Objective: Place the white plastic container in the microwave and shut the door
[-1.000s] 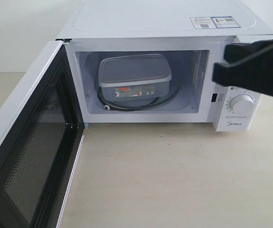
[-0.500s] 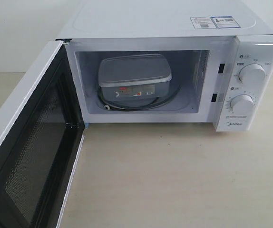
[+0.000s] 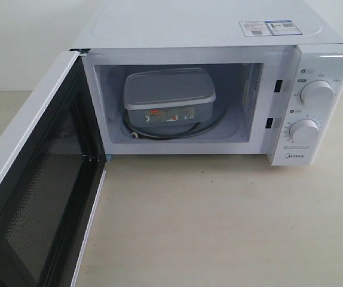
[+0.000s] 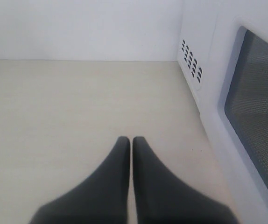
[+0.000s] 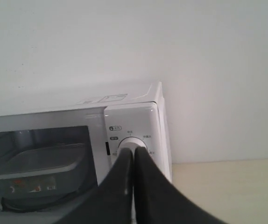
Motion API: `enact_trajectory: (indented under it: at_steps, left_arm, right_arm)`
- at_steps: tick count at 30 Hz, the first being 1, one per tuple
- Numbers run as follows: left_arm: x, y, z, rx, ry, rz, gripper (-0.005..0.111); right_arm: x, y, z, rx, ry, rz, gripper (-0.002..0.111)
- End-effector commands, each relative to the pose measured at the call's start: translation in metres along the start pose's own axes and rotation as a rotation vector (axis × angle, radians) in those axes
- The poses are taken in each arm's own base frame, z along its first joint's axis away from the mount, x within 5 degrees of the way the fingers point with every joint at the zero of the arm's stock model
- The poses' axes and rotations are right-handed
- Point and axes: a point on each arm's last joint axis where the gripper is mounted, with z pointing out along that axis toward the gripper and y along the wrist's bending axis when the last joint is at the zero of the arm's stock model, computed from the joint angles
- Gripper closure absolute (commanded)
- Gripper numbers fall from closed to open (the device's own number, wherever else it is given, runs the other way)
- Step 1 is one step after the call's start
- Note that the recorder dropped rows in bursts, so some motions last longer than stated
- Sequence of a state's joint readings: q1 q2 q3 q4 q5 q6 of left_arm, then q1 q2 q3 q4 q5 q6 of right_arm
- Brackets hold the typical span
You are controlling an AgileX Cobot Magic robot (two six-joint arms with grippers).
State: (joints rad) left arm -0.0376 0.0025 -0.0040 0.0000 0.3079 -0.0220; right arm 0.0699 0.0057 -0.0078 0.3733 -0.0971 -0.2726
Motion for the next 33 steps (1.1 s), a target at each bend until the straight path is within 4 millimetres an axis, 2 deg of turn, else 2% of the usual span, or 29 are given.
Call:
enact_trajectory:
  at_steps: [1, 10, 18, 28, 33]
  left_arm:
    - [0.001, 0.0, 0.0, 0.004, -0.002, -0.007, 0.102]
    - [0.001, 0.0, 0.0, 0.004, -0.004, -0.007, 0.102]
    - [0.001, 0.0, 0.0, 0.004, -0.004, -0.007, 0.102]
    - [0.001, 0.0, 0.0, 0.004, -0.001, -0.007, 0.102]
    - [0.001, 0.0, 0.0, 0.004, -0.003, -0.007, 0.102]
  right_arm:
    - [0.003, 0.002, -0.001, -0.019, 0.014, -0.005, 0.108]
    - [0.007, 0.002, -0.001, -0.019, 0.05, 0.019, 0.108]
    - [0.03, 0.002, -0.005, -0.035, 0.307, -0.068, 0.108]
    - [0.039, 0.001, -0.008, -0.034, 0.418, -0.093, 0.108]
    - [0.04, 0.002, -0.009, -0.036, 0.424, -0.044, 0.108]
